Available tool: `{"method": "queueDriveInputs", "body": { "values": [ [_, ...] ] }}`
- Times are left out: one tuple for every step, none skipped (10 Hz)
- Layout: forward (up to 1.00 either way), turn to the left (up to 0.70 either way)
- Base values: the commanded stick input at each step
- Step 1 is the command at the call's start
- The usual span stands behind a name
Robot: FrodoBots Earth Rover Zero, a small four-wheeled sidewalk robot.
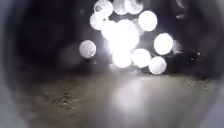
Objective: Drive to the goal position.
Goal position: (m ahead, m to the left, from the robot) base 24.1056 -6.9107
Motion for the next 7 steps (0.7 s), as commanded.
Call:
{"method": "queueDriveInputs", "body": {
  "values": [
    [0.7,-0.14],
    [0.7,-0.14],
    [0.62,-0.11],
    [0.45,-0.04],
    [0.45,-0.01],
    [0.45,0.0],
    [0.24,0.0]
  ]
}}
